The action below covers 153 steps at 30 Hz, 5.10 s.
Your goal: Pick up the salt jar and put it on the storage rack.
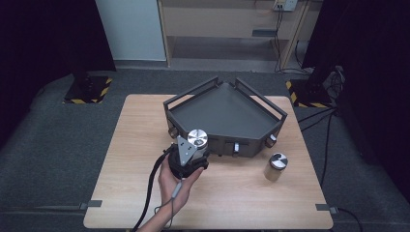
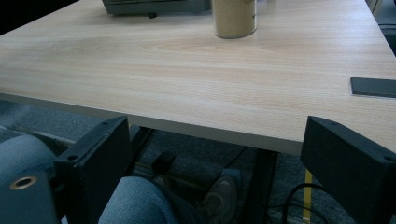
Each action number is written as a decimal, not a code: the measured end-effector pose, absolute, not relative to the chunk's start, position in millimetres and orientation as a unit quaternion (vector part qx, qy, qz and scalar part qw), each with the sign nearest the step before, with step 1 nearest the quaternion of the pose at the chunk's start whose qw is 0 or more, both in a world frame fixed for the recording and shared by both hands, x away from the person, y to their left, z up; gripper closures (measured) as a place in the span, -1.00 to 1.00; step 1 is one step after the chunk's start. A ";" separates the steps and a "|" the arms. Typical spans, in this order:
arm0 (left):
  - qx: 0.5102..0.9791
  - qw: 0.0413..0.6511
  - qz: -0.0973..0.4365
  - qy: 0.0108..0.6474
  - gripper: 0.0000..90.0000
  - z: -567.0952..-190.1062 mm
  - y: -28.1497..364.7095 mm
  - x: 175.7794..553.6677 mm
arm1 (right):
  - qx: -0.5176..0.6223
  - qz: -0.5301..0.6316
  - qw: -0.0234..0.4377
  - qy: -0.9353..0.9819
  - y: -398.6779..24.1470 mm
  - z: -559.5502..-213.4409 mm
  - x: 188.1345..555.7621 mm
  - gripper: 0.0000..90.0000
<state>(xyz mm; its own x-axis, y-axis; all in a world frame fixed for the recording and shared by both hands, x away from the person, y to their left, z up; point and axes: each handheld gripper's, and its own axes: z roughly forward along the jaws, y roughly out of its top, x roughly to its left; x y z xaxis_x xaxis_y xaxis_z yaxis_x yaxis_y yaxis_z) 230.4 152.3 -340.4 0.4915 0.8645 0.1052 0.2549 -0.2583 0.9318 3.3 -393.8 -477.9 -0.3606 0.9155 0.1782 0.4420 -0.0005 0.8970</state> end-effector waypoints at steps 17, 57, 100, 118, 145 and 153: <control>0.714 0.483 0.345 0.371 -0.33 -308.8 140.8 252.0 | 0.513 0.486 0.241 0.665 -395.0 -477.4 3.3 -0.80; 0.695 0.479 0.382 0.377 -0.33 -281.0 115.1 335.4 | 0.522 0.483 0.243 0.660 -398.6 -478.7 1.7 -0.80; 0.698 0.468 0.363 0.402 -0.33 -336.3 99.7 417.8 | 0.527 0.475 0.242 0.662 -399.2 -479.9 3.5 -0.80; 0.689 0.466 0.347 0.433 -0.33 -367.5 85.4 444.6 | 0.532 0.472 0.244 0.659 -401.1 -480.7 3.0 -0.80; 0.675 0.470 0.341 0.455 -0.33 -378.3 80.9 447.3 | 0.529 0.475 0.244 0.660 -401.3 -480.0 0.4 -0.79; 0.676 0.462 0.338 0.464 -0.33 -373.9 77.6 448.6 | 0.528 0.477 0.243 0.660 -401.4 -479.8 0.0 -0.80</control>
